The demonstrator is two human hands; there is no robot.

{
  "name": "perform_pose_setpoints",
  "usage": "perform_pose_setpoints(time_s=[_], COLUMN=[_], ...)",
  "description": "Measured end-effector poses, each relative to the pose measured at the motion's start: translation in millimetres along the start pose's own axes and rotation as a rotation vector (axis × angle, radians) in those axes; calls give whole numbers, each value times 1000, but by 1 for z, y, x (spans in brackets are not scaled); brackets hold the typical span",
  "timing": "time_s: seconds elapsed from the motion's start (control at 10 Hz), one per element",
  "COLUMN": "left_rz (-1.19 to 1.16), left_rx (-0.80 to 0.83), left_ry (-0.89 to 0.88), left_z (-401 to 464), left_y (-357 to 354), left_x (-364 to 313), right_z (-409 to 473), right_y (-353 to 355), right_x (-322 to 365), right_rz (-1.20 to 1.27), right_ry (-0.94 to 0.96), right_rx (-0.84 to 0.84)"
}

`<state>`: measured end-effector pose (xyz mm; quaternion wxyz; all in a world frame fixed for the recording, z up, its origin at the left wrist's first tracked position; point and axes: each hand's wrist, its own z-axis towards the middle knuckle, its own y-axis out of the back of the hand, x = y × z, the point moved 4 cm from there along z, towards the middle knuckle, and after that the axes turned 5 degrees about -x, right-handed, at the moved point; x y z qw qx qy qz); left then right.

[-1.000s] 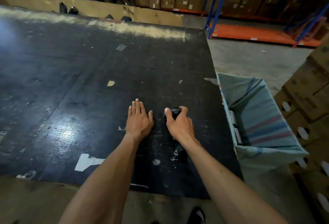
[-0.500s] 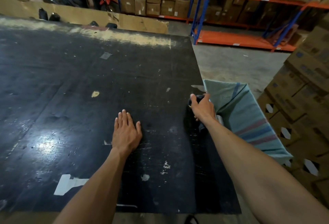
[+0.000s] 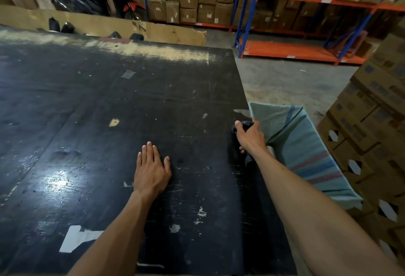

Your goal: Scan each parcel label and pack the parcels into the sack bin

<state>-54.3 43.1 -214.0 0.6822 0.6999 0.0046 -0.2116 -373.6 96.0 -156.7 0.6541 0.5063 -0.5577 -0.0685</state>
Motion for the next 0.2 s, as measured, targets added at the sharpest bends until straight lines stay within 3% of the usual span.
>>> perform_pose_setpoints(time_s=[0.2], left_rz=[-14], left_rx=[-44], left_ry=[0], left_z=[1], left_y=[-2], left_x=[1], right_z=[-70], right_y=[21], right_x=[-29], right_rz=[189], right_ry=[4], right_rx=[-218])
